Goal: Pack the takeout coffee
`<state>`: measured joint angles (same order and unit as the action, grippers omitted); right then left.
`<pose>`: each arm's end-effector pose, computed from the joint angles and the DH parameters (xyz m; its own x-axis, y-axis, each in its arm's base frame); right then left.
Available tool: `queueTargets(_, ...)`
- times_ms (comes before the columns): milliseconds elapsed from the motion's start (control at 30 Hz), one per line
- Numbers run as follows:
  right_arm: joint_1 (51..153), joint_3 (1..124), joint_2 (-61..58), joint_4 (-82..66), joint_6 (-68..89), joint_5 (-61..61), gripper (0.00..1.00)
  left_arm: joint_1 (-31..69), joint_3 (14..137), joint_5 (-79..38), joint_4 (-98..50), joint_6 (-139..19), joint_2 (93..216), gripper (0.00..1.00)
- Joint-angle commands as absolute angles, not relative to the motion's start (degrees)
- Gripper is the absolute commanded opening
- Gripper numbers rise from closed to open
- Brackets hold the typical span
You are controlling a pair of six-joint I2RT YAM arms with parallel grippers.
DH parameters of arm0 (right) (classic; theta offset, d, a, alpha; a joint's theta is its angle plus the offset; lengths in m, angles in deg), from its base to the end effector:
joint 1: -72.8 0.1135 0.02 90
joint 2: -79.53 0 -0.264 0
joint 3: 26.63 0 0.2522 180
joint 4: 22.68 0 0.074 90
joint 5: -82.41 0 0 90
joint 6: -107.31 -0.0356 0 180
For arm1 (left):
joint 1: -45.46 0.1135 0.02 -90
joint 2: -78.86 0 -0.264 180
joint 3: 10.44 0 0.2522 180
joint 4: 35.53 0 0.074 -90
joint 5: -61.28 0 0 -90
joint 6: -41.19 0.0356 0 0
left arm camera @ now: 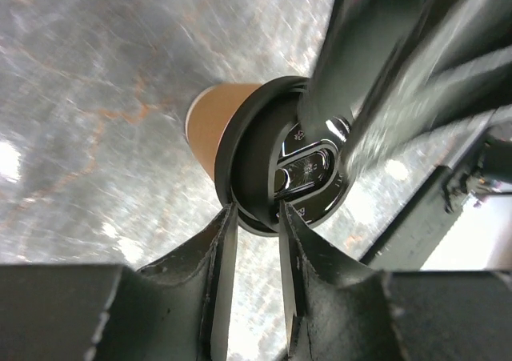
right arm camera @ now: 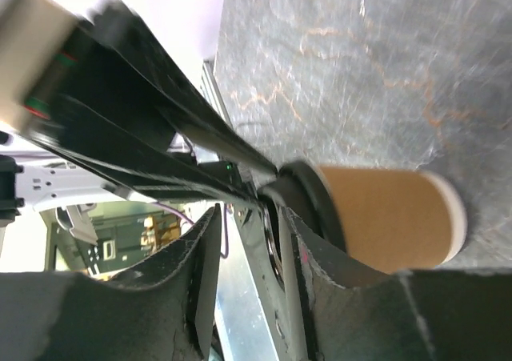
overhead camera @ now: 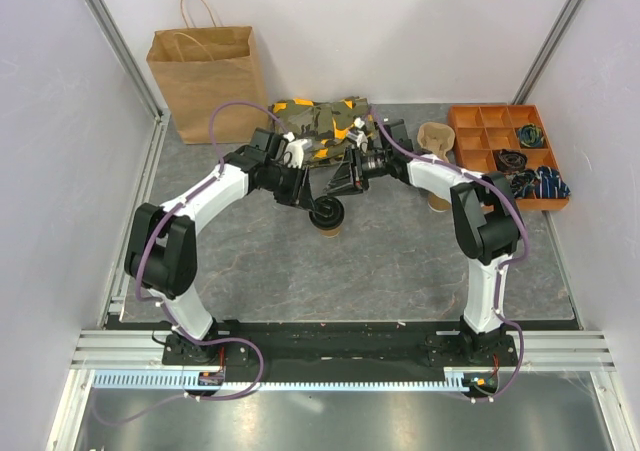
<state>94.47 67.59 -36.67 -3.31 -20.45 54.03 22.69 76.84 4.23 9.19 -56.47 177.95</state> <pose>0.3961 0.1911 0.1959 -0.9687 -0.0717 -0.2375 -0.2480 0.3058 0.9192 0.3298 -0.1595 0.2359 -0.8425 0.2323 -0.4861 0.4935 0.6948 -0.5232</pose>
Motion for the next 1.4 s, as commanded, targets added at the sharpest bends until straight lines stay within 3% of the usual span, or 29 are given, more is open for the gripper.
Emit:
queueTargets(0,92.93,72.46,-35.43,-0.06,-17.68,53.23,0.44,21.29,75.31,6.78,11.19,-58.74,175.46,0.34)
queueTargets(200,91.96,77.12,-36.48,15.82,-4.26,46.73,0.47,20.94,76.70,7.22,11.10,-61.73,175.10,0.36)
queueTargets(400,92.05,77.92,-36.22,26.83,5.70,40.66,0.63,19.80,78.82,8.37,11.10,-62.70,175.01,0.43)
queueTargets(467,92.05,77.74,-36.13,28.69,8.34,39.26,0.64,19.71,79.17,8.28,11.01,-63.13,174.84,0.45)
queueTargets(633,92.05,77.91,-36.74,29.57,10.63,36.71,0.61,22.33,76.11,7.31,5.85,-66.47,170.46,0.40)
queueTargets(900,93.19,81.87,-40.44,30.54,11.69,37.14,0.43,26.38,66.87,10.03,-1.21,-72.28,166.40,0.33)
queueTargets(1200,94.95,85.30,-42.46,30.81,12.83,40.57,0.42,26.39,60.72,11.53,-5.42,-74.47,166.93,0.27)
queueTargets(1367,94.86,85.56,-41.32,31.33,14.76,42.32,0.49,25.86,59.75,12.85,-7.80,-74.65,167.81,0.26)
